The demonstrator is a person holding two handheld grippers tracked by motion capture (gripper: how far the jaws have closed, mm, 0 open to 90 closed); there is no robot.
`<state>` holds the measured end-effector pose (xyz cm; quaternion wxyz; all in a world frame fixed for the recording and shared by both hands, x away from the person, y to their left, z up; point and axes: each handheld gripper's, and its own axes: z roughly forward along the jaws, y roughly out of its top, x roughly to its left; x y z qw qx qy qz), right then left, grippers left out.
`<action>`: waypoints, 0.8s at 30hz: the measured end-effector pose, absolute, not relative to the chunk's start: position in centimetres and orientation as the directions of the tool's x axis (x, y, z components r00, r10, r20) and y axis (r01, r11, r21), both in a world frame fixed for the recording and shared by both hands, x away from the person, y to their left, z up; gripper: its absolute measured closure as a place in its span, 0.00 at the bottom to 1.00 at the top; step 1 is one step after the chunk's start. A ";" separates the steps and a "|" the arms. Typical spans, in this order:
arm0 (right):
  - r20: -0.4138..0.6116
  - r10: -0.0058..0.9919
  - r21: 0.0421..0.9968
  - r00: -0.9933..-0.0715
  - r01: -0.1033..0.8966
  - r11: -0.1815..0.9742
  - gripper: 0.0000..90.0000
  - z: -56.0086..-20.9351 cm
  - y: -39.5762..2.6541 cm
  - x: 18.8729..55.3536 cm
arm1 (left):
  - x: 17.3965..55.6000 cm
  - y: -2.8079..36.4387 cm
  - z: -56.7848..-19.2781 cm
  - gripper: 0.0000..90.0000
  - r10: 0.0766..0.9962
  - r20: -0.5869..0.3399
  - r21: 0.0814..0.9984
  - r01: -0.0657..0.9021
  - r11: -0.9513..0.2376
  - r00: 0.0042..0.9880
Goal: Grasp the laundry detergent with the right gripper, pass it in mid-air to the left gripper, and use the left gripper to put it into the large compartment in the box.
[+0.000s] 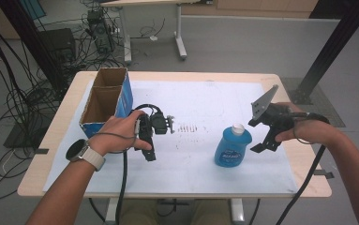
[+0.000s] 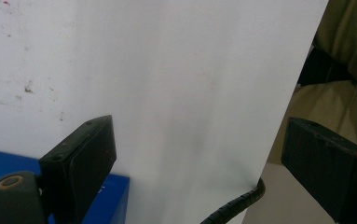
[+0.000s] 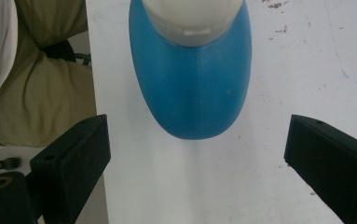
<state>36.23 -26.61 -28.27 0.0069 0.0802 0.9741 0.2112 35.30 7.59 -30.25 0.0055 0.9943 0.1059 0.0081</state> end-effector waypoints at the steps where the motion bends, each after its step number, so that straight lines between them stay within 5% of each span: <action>1: 0.020 0.159 0.413 -0.987 0.153 0.898 0.08 -28.3 -26.6 36.2 | 35.3 7.6 -30.2 0.12 0.211 0.015 0.014 0.211 -0.977 0.977; 24: 0.024 0.156 0.415 -0.987 0.152 0.897 0.08 -28.4 -26.5 36.3 | 35.3 7.6 -30.3 0.12 0.217 0.019 0.019 0.216 -0.976 0.976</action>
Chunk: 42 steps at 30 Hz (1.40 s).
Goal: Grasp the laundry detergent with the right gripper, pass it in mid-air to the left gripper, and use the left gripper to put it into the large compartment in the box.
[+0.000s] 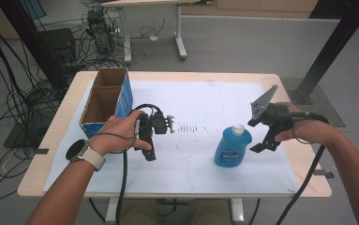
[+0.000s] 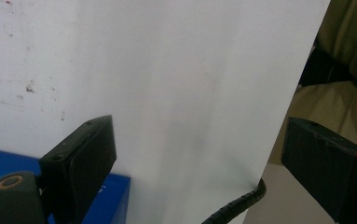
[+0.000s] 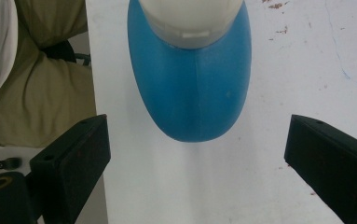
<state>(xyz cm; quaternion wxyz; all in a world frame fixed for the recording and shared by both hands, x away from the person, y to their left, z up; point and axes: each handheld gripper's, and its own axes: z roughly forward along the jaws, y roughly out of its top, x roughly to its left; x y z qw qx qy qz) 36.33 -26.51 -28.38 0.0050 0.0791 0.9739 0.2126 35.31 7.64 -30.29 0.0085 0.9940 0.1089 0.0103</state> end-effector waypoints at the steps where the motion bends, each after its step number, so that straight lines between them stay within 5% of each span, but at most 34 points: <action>1: 0.022 0.157 0.415 -0.987 0.153 0.897 0.08 -28.4 -26.5 36.3 | 35.3 7.6 -30.3 0.12 0.216 0.019 0.019 0.216 -0.976 0.976; 42: 0.022 0.162 0.415 -0.987 0.156 0.896 0.08 -28.3 -26.6 36.3 | 35.3 7.8 -30.2 0.12 0.220 0.021 0.022 0.220 -0.975 0.975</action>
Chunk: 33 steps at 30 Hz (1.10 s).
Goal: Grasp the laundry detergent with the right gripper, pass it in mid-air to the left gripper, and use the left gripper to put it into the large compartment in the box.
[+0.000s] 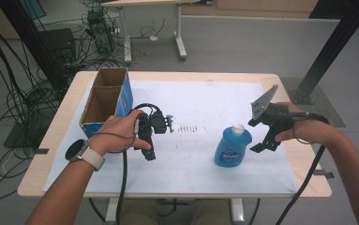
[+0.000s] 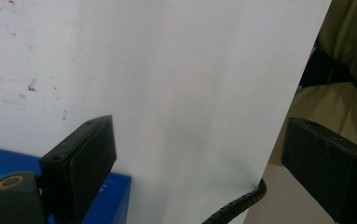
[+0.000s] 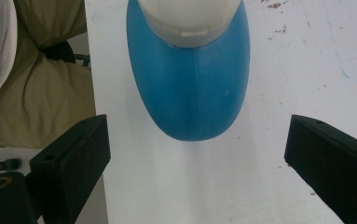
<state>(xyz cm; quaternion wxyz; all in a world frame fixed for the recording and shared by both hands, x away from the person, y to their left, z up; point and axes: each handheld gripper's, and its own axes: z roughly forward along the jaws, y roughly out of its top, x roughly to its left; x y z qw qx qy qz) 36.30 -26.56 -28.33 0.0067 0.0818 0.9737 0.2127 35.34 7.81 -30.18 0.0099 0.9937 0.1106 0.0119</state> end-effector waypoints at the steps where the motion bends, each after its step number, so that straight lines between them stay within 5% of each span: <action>1: 0.022 0.163 0.415 -0.986 0.158 0.896 0.08 -28.3 -26.5 36.3 | 35.3 7.8 -30.2 0.12 0.222 0.020 0.024 0.221 -0.975 0.975; 33: 0.027 0.170 0.418 -0.985 0.165 0.893 0.07 -28.6 -26.4 36.4 | 35.4 7.9 -30.2 0.12 0.223 0.022 0.028 0.223 -0.974 0.974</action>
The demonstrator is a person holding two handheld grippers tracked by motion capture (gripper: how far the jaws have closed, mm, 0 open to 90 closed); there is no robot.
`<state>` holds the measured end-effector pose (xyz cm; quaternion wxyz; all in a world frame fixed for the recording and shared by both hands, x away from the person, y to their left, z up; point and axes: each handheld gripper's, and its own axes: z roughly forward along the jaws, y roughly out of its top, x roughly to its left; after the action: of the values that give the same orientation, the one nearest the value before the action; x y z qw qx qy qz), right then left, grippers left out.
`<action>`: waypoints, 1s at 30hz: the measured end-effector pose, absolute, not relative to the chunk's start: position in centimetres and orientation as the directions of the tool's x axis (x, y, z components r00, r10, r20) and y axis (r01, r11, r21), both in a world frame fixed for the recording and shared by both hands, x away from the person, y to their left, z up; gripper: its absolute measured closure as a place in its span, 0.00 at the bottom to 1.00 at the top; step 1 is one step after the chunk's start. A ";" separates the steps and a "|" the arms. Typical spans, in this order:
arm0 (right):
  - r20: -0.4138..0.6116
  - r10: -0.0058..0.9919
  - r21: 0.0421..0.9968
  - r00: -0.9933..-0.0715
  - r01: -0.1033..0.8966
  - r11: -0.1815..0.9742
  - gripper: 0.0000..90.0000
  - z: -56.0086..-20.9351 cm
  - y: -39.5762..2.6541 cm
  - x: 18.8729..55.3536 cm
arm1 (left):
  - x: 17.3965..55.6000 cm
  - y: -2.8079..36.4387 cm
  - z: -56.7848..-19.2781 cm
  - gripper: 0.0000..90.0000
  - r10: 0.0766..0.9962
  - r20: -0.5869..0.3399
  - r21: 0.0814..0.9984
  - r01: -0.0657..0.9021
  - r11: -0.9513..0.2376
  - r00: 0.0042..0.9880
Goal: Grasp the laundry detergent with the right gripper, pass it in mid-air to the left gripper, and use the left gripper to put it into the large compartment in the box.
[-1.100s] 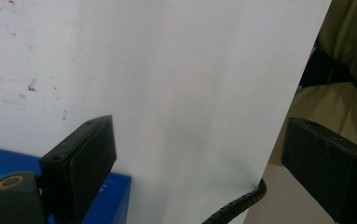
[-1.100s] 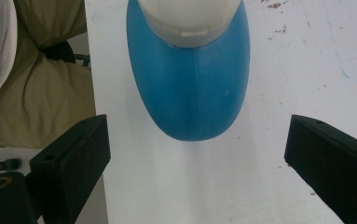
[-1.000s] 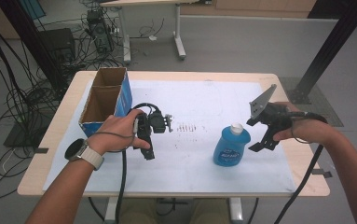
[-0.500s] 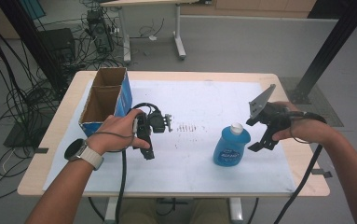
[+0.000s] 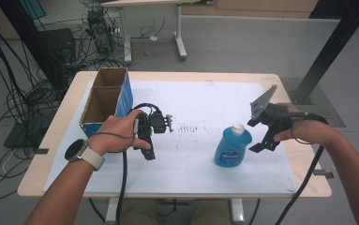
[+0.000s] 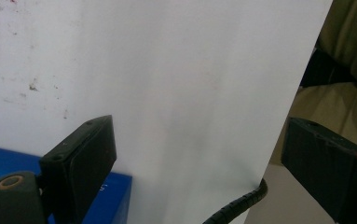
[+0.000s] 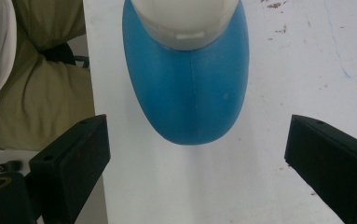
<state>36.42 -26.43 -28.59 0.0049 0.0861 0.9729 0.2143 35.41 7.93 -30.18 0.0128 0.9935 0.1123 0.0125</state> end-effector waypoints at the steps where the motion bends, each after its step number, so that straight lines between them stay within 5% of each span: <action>1: 0.027 0.168 0.417 -0.985 0.164 0.894 0.07 -28.6 -26.4 36.4 | 35.4 7.9 -30.2 0.12 0.223 0.021 0.027 0.222 -0.975 0.975; 30: 0.032 0.179 0.461 -0.983 0.173 0.870 0.07 -30.0 -26.6 36.4 | 35.6 7.7 -30.4 0.12 0.223 0.022 0.030 0.223 -0.974 0.974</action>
<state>36.39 -26.59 -30.02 0.0061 0.0910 0.9670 0.2378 35.57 7.71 -30.39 0.0136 0.9935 0.1122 0.0129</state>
